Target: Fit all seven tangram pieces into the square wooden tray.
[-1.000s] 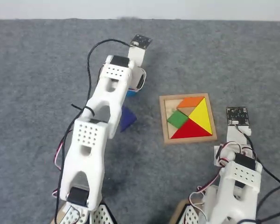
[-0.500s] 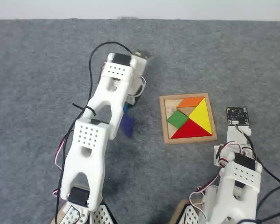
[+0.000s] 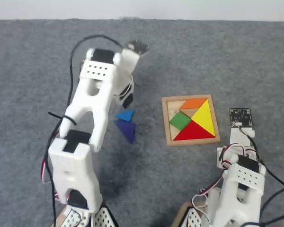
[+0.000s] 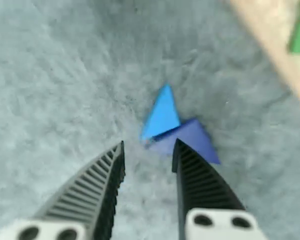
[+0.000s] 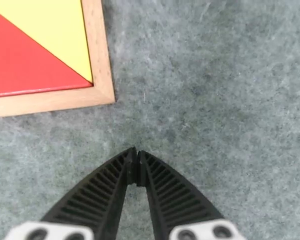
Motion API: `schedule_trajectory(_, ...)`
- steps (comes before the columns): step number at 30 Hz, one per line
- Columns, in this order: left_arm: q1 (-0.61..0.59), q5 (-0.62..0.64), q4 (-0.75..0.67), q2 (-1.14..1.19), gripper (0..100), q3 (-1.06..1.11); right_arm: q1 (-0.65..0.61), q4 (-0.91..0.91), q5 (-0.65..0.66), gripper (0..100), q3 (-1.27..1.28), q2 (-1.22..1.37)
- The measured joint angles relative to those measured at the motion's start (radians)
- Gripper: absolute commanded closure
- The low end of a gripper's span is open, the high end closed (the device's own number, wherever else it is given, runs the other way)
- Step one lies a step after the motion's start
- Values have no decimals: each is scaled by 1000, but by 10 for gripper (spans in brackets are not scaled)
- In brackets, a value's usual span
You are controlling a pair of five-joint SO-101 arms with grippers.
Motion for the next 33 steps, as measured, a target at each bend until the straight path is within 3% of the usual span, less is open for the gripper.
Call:
schedule_trajectory(8, 15, -32, -199, 63, 798, 144, 0, 0, 0, 990, 9, 0)
schedule_trajectory(18, 20, -176, -462, -48, 798, 459, 0, 0, 0, 990, 9, 0)
schedule_trajectory(27, 29, -199, -470, -64, 927, 489, 0, 0, 0, 990, 9, 0)
schedule_trajectory(33, 35, -201, -440, -58, 938, 486, 0, 0, 0, 990, 9, 0)
